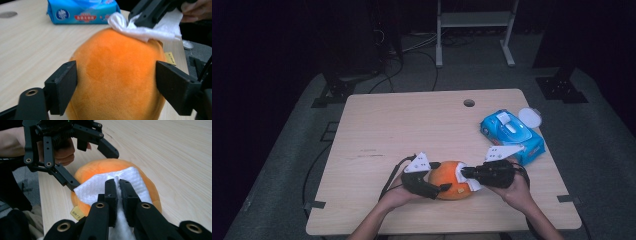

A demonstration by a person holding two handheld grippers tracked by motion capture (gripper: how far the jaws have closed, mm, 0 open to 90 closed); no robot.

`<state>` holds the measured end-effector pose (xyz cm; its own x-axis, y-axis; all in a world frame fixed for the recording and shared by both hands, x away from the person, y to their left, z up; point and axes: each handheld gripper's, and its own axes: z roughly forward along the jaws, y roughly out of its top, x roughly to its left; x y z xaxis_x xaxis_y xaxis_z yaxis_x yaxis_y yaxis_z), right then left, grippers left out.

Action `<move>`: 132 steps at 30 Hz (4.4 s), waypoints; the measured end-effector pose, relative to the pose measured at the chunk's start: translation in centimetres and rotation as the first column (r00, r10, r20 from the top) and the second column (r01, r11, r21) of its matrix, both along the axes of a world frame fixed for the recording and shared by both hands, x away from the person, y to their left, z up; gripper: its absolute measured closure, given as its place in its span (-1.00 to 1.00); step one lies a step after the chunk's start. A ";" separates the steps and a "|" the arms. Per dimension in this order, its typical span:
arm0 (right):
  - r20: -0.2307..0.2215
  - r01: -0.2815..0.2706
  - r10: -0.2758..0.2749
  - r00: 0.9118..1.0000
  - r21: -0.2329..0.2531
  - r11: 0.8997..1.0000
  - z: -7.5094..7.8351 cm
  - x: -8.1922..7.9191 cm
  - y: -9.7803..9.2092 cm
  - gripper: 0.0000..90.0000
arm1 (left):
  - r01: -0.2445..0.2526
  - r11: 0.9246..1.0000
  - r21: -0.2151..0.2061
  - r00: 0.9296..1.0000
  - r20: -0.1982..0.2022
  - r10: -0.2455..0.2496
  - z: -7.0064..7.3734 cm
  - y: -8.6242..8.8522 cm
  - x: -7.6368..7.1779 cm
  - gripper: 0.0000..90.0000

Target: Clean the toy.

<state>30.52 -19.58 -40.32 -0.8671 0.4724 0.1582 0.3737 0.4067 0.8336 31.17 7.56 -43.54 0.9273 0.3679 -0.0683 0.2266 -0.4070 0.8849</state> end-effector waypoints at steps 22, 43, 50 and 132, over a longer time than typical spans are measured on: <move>-0.013 0.085 -0.086 0.996 -0.013 0.996 -0.7 0.3 -1.9 0.87 | -0.067 0.998 -0.019 0.996 -0.053 0.066 -0.1 0.2 0.2 -0.55; 0.010 0.060 -0.060 0.998 -0.008 0.998 0.4 -0.3 -0.7 0.87 | -0.035 0.999 -0.013 0.996 -0.080 0.034 0.3 -0.9 -0.4 -0.64; 0.034 0.008 -0.007 0.999 -0.019 1.000 0.7 -0.9 0.5 0.87 | -0.003 0.999 -0.045 0.998 -0.067 0.000 0.4 -0.8 -0.4 -0.81; 0.094 -0.027 0.039 0.995 -0.124 0.992 1.7 -2.4 1.4 0.87 | 0.050 0.999 0.018 0.997 -0.054 -0.049 -1.4 -3.9 -1.5 -0.79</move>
<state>28.13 -18.14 -38.64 -0.8911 0.4535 0.0160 0.2784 0.5185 0.8085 29.66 3.65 -44.92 0.9397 0.3234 -0.1115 0.2525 -0.4360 0.8638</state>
